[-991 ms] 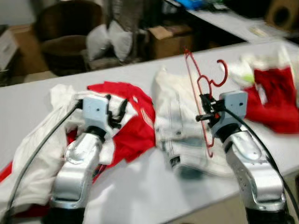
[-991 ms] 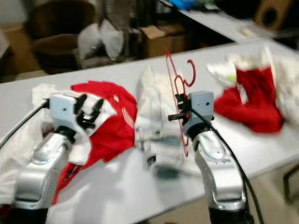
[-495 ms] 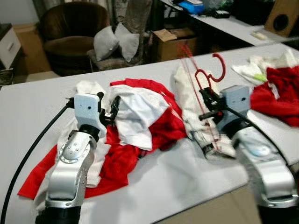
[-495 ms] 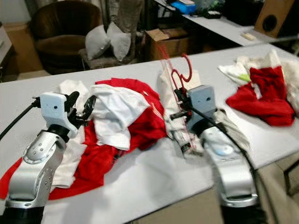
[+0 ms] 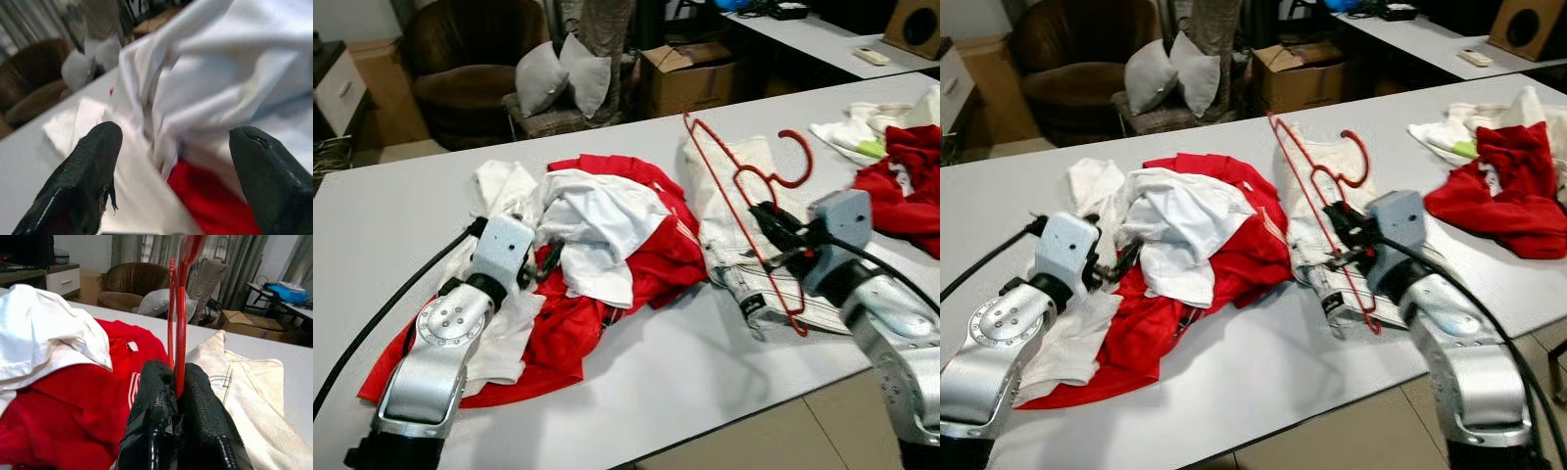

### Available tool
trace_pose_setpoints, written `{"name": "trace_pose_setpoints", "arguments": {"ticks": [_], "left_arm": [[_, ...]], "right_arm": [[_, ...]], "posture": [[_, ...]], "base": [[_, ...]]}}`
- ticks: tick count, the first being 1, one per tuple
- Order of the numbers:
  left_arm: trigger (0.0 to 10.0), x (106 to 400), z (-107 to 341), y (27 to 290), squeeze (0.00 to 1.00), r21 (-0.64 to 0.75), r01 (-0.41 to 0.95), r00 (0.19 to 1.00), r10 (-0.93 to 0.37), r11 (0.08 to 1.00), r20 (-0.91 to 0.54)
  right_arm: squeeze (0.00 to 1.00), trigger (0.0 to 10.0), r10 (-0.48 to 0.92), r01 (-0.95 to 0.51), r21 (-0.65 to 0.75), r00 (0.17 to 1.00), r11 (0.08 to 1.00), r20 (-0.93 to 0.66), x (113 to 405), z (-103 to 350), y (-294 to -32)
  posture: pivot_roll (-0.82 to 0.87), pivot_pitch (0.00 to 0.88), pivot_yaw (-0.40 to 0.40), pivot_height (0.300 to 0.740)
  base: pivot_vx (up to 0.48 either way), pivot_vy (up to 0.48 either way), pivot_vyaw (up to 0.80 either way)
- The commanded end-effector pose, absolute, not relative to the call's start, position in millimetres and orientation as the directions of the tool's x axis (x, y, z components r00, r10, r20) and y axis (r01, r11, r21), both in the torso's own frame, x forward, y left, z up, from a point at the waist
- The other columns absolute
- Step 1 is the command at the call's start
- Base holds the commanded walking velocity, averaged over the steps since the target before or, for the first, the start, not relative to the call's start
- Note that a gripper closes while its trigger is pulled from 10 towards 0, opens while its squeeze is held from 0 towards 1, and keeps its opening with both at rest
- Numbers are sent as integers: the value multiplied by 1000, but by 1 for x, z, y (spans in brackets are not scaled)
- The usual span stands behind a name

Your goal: Hang hanger

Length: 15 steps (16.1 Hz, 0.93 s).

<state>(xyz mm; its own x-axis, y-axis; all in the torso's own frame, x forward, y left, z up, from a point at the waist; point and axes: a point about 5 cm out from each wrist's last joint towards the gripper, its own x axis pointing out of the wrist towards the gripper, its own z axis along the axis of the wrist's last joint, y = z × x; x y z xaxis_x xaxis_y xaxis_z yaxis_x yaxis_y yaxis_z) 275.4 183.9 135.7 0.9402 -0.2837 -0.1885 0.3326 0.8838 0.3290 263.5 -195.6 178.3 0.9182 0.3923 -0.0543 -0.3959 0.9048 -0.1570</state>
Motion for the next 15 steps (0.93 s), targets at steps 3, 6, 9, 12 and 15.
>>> {"name": "trace_pose_setpoints", "arguments": {"ticks": [3,6,9,12,15], "left_arm": [[10000,284,135,179,0,167,365,925,-335,916,-181],[3608,296,132,182,0,211,332,936,-292,919,-196],[0,309,131,185,0,271,308,946,-263,912,-190],[0,314,128,184,0,318,312,946,-262,895,-191],[0,319,131,177,0,294,323,946,-298,900,-127]], "right_arm": [[0,10000,409,-417,-129,908,900,-88,256,173,-199],[0,10000,408,-417,-129,908,900,-94,254,172,-198],[0,10000,397,-405,-116,914,907,-90,250,171,-195],[0,10000,374,-380,-104,924,919,-74,248,170,-193],[0,10000,355,-360,-95,933,928,-60,250,170,-191]], "posture": [[-204,0,38,740],[-213,0,45,740],[-222,0,57,740],[-226,0,67,740],[-231,0,75,740]], "base": [[0,0,0],[0,0,0],[0,0,0],[0,0,0],[0,0,0]]}}
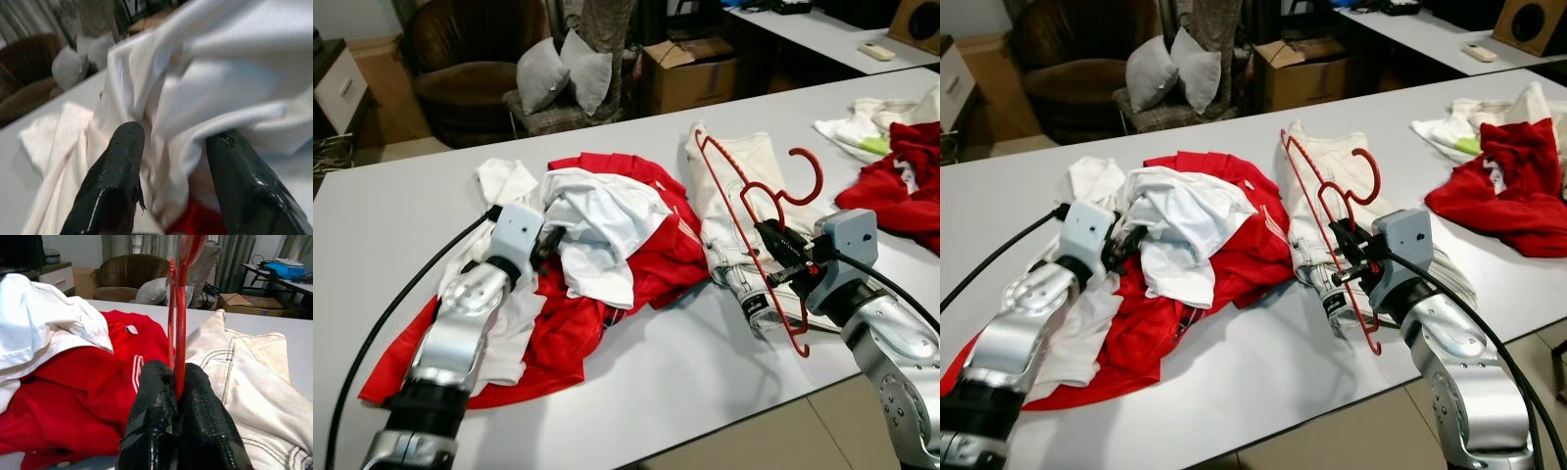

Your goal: Hang hanger

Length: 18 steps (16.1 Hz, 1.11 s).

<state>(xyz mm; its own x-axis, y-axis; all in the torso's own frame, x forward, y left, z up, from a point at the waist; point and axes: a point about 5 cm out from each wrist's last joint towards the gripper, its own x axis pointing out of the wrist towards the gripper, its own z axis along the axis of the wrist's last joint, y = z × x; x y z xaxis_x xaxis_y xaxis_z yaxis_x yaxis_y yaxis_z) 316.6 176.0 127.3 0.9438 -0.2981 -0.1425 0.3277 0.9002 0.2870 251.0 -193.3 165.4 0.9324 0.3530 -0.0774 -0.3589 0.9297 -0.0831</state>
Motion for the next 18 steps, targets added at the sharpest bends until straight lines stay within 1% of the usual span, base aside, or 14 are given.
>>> {"name": "trace_pose_setpoints", "arguments": {"ticks": [1,8,12,15,17,18], "left_arm": [[0,319,132,175,0,270,335,942,-313,903,-120],[0,325,132,169,0,243,376,927,-364,894,-95],[0,328,132,168,0,232,366,931,-359,901,-74],[0,332,144,173,0,223,320,944,-330,921,9],[0,337,150,174,0,206,325,941,-338,923,32],[0,341,154,174,0,174,313,944,-327,934,55]], "right_arm": [[0,10000,350,-355,-96,935,930,-58,249,170,-191],[0,10000,275,-279,-91,960,956,-48,250,168,-197],[0,10000,249,-251,-74,968,965,-37,254,168,-198],[0,10000,227,-227,-65,974,972,-2,268,175,-198],[0,10000,217,-217,-58,976,975,7,271,175,-198],[0,10000,214,-213,-57,977,975,9,271,174,-198]], "posture": [[-235,0,79,740],[-248,0,92,740],[-236,0,66,740],[-233,0,60,740],[-232,0,65,740],[-238,0,78,740]], "base": [[0,0,0],[0,0,0],[0,0,0],[0,0,0],[0,0,0],[0,0,0]]}}
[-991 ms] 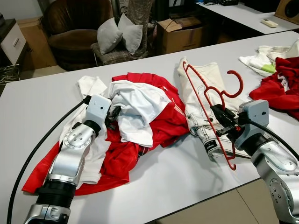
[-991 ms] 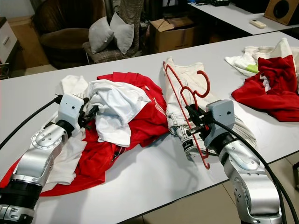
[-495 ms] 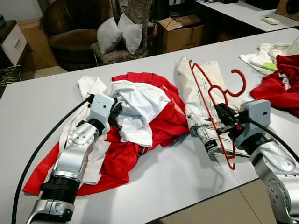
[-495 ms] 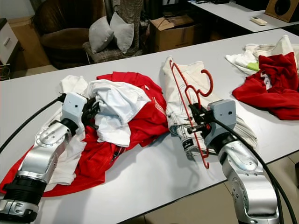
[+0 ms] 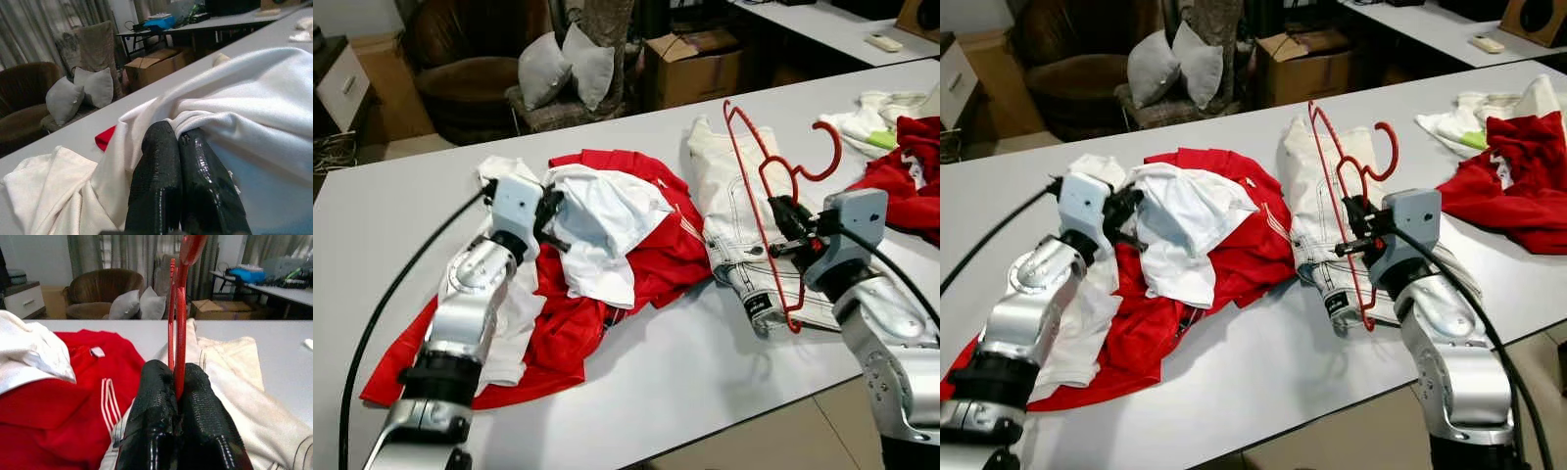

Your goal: Hang hanger

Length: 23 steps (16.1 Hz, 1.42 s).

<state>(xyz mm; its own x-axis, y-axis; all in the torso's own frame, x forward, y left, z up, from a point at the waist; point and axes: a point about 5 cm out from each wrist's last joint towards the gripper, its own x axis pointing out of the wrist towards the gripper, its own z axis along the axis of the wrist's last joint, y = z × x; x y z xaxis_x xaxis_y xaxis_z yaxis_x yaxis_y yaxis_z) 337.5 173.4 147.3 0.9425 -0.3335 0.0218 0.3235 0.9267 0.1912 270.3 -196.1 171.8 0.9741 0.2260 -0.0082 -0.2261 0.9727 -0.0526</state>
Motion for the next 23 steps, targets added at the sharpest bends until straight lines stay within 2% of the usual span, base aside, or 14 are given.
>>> {"name": "trace_pose_setpoints", "arguments": {"ticks": [1,3,4,5,6,7,9,11,13,16,18,21,22,23], "left_arm": [[0,343,158,175,0,146,305,945,-318,941,74],[0,360,185,179,0,52,283,943,-288,958,166],[0,376,222,182,0,34,293,917,-291,955,273],[0,384,271,180,0,70,346,846,-343,936,409],[0,384,294,179,0,94,376,799,-374,922,471],[0,371,342,169,0,198,487,628,-499,851,598],[0,355,353,159,0,307,582,492,-626,754,606],[0,345,338,155,0,301,644,459,-670,703,583],[0,347,310,160,0,287,648,526,-687,706,501],[0,336,277,161,0,323,674,564,-746,664,355],[0,334,267,162,0,311,668,591,-736,676,330],[0,342,246,175,0,398,588,724,-677,704,129],[0,345,246,183,0,411,538,768,-629,736,121],[0,350,274,195,0,232,425,810,-482,875,334]], "right_arm": [[0,10000,210,-209,-58,978,976,12,271,174,-198],[0,10000,176,-174,-41,984,984,35,272,175,-202],[0,10000,160,-159,-29,986,987,45,275,176,-203],[0,10000,157,-156,-22,986,987,61,277,180,-202],[0,10000,157,-156,-21,985,987,71,278,182,-202],[0,10000,144,-143,-9,985,990,97,278,188,-203],[0,10000,111,-114,21,989,993,97,273,184,-207],[0,10000,112,-114,30,991,993,76,268,176,-203],[0,10000,135,-138,42,988,990,68,269,173,-194],[0,10000,162,-164,52,986,985,51,268,169,-189],[0,10000,169,-171,53,985,984,46,271,168,-188],[0,10000,155,-157,62,987,986,44,277,168,-189],[0,10000,128,-130,51,991,990,31,278,166,-191],[0,10000,68,-69,61,997,996,22,279,164,-197]], "posture": [[-239,0,81,740],[-238,0,89,740],[-235,0,88,740],[-236,0,89,740],[-239,0,93,740],[-246,0,102,740],[-239,0,108,740],[-224,0,108,740],[-215,0,108,740],[-193,0,80,740],[-181,0,70,740],[-170,0,55,740],[-174,0,57,740],[-179,0,63,740]], "base": [[0,0,0],[0,0,0],[0,0,0],[0,0,0],[0,0,0],[0,0,0],[0,0,0],[0,0,0],[0,0,0],[0,0,0],[0,0,0],[0,0,0],[0,0,0],[0,0,0]]}}
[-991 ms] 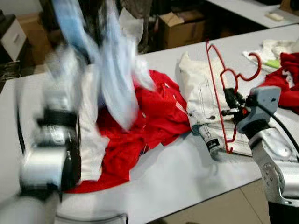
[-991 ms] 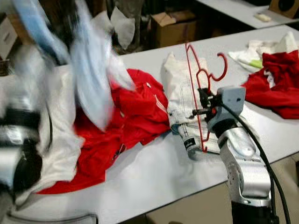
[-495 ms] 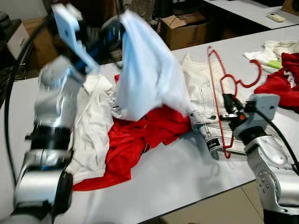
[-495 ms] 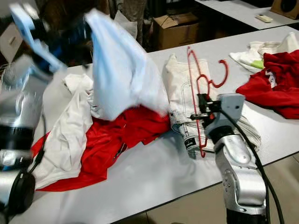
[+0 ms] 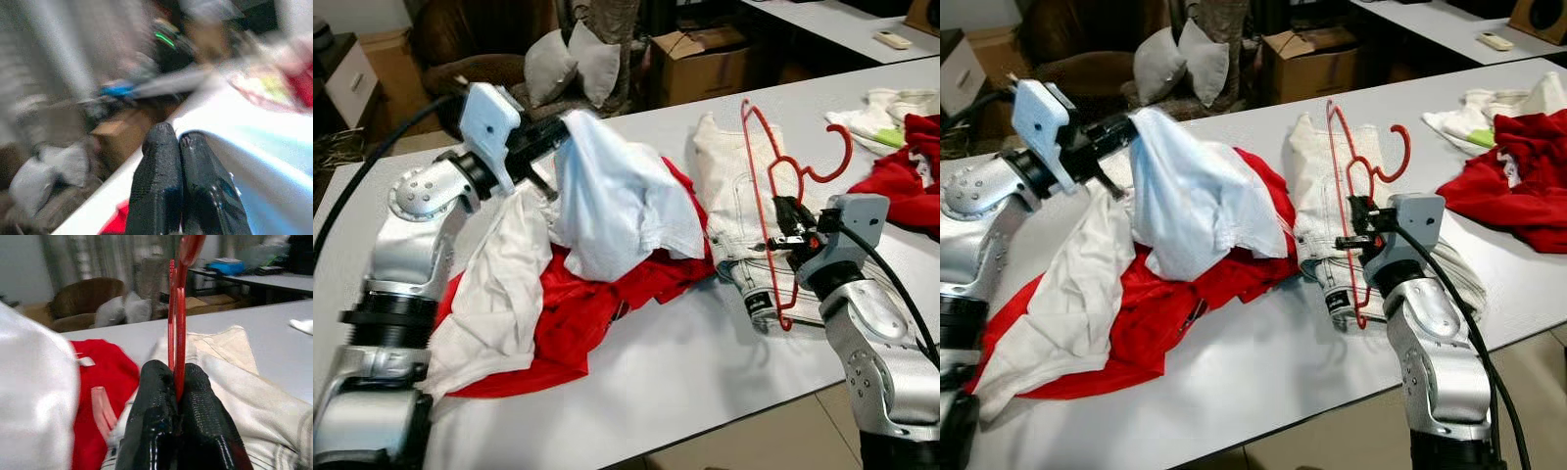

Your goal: Hang hanger

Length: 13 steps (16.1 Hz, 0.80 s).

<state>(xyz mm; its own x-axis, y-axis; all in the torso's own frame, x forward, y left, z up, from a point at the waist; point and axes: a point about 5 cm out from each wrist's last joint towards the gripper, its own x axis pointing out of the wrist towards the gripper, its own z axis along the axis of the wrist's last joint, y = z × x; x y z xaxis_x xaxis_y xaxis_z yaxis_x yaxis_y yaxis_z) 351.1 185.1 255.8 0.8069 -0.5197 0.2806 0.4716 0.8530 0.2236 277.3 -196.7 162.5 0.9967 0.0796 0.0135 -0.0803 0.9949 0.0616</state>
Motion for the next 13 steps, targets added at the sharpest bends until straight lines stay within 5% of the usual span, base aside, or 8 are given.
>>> {"name": "trace_pose_setpoints", "arguments": {"ticks": [1,2,3,8,9,10,11,13], "left_arm": [[0,352,287,204,0,125,358,823,-376,925,427],[0,357,292,226,0,13,222,875,-205,975,439],[0,361,274,246,0,143,110,941,-149,984,305],[0,346,220,262,0,297,146,985,-166,944,42],[3882,342,207,259,0,339,196,979,-204,920,-13],[10000,340,203,258,0,343,224,973,-229,912,-27],[10000,338,200,257,1000,350,251,966,-254,903,-36],[10000,333,214,268,1000,343,218,971,-238,914,16]], "right_arm": [[0,10000,36,-37,73,999,997,19,278,164,-201],[0,10000,-12,12,92,1000,996,-1,277,160,-208],[0,10000,-31,34,77,999,996,-30,274,154,-214],[0,10000,-31,31,-1,996,1000,-87,258,140,-225],[0,10000,-11,10,-10,996,1000,-87,257,140,-223],[0,10000,-3,2,-14,996,1000,-87,258,140,-222],[0,10000,4,-6,-16,996,1000,-85,259,141,-221],[0,10000,18,-19,-12,997,1000,-75,262,144,-220]], "posture": [[-179,0,66,740],[-181,0,77,740],[-185,0,84,740],[-195,0,90,740],[-196,0,84,740],[-196,0,84,740],[-195,0,77,740],[-187,0,65,740]], "base": [[0,0,0],[0,0,0],[0,0,0],[0,0,0],[0,0,0],[0,0,0],[0,0,0],[0,0,0]]}}
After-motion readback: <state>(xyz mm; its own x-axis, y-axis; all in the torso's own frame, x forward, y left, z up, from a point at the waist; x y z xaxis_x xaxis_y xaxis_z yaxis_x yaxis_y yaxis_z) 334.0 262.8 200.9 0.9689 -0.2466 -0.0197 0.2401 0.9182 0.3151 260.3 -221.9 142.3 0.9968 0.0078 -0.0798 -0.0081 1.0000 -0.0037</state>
